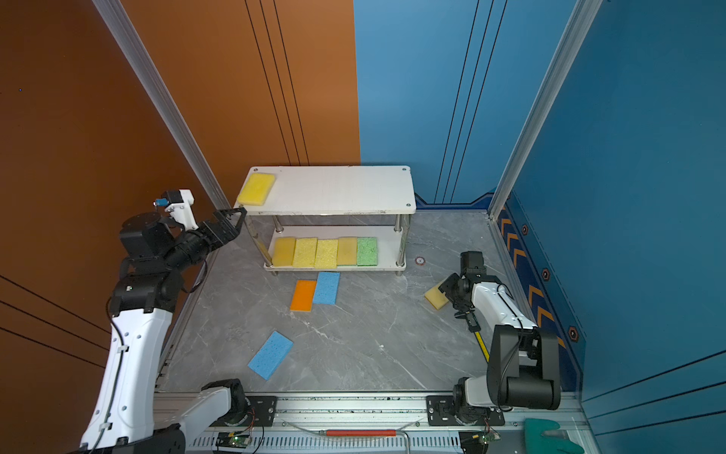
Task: Place and organize the cleaning sponges onto the shelf
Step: 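Grasp the pale yellow sponge on the table with the right gripper while the left withdraws, then lift the pale yellow sponge with the right gripper toward the left gripper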
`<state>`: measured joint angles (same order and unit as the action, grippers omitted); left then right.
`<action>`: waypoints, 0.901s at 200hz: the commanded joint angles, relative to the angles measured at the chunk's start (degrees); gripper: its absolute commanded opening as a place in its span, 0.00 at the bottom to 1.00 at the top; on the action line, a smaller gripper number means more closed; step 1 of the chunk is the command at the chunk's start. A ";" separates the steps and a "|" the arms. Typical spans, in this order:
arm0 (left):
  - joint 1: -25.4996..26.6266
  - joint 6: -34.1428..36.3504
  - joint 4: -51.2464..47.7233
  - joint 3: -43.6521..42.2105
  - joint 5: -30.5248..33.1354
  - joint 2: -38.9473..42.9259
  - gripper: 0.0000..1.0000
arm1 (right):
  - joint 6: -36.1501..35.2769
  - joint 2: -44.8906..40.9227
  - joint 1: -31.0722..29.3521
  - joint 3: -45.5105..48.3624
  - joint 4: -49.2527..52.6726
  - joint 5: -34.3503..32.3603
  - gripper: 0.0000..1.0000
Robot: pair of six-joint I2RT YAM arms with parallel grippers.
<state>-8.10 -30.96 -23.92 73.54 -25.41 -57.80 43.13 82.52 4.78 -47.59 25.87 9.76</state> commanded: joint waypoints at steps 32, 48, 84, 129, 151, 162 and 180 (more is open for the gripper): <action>2.83 -1.18 -2.71 -6.19 -2.89 5.67 0.98 | 1.54 5.47 -1.44 0.53 -4.92 -1.71 0.57; 3.99 -1.99 -2.75 -8.68 -3.15 7.42 0.98 | 1.60 6.52 -1.57 0.88 -5.67 -1.58 0.56; 6.08 -3.33 -2.71 -13.55 -3.22 10.39 0.98 | 1.92 8.33 -1.50 2.01 -7.52 -1.08 0.47; 7.00 -5.02 -2.75 -16.98 -5.40 11.42 0.98 | 2.21 8.25 -1.40 3.45 -8.86 0.15 0.07; 7.13 -5.72 -2.74 -17.61 -7.96 11.40 0.98 | 1.65 4.34 -1.38 3.74 -7.68 -0.10 0.00; 7.10 -6.04 -2.74 -17.77 -9.13 11.53 0.98 | 1.11 0.88 -1.45 3.62 -6.33 -0.76 0.00; 7.13 -6.31 -2.71 -17.62 -10.83 11.57 0.98 | 0.19 -7.59 -1.75 2.92 -3.01 -3.89 0.00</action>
<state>-1.43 -36.40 -26.61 56.31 -31.86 -46.85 44.86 84.66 3.64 -44.07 18.15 9.89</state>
